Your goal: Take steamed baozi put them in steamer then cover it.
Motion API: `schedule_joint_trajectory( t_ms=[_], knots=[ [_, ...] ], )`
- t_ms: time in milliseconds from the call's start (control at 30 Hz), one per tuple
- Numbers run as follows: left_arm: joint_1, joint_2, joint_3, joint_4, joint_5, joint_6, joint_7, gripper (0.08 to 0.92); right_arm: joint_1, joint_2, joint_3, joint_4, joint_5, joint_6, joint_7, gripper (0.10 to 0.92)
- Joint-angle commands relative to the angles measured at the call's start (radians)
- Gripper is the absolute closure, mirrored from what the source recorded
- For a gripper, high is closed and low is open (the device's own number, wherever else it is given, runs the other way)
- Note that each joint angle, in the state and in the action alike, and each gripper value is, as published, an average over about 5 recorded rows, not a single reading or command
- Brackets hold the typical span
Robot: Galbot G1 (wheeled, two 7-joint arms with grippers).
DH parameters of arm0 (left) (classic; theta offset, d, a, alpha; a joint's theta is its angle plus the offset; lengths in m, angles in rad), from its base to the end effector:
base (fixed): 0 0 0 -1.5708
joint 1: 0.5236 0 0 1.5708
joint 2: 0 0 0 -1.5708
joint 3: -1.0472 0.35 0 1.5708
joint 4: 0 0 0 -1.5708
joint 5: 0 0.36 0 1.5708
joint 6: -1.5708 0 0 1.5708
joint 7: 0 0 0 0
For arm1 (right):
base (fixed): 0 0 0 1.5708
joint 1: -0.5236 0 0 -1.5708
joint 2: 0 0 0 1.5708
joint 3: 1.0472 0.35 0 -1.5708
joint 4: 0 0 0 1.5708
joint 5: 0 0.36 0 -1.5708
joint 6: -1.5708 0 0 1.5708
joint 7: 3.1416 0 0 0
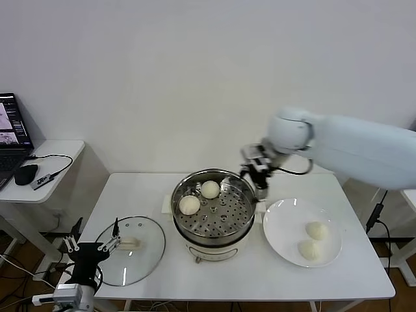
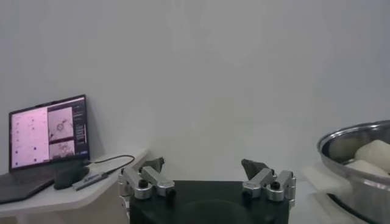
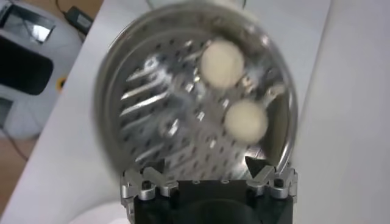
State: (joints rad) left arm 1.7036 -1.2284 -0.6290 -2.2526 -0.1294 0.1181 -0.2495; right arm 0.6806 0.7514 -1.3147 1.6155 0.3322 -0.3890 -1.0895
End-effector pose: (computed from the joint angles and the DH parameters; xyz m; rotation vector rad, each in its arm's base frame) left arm 0.1554 0.0690 -0.2537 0.1973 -3.0607 -0.3387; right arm 0.4903 -0.0072 -0.0186 1.4902 -1.3455 1.5247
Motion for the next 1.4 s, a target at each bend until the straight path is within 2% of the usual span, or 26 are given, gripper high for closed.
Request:
schedule_joint_trajectory(
  t_ms=[33, 333, 633, 1400],
  knots=[
    [0.003, 0.0, 0.014, -0.001, 0.005, 0.0, 0.0, 0.177, -0.053, -0.397, 0.001, 0.154, -0.172, 0.094, -0.051, 0.203],
    [0.006, -0.006, 0.033, 0.008, 0.027, -0.001, -0.001, 0.177, -0.437, -0.512, 0.251, 0.125, -0.354, 0.132, -0.036, 0.203],
    [0.016, -0.008, 0.022, 0.013, 0.032, 0.0, -0.002, 0.177, -0.865, -0.465, 0.579, 0.054, -0.441, 0.125, -0.009, 0.203],
    [0.021, -0.01, -0.006, 0.031, 0.028, -0.001, -0.001, 0.177, -0.931, -0.259, 0.627, -0.139, -0.521, 0.112, 0.064, 0.203]
  ],
)
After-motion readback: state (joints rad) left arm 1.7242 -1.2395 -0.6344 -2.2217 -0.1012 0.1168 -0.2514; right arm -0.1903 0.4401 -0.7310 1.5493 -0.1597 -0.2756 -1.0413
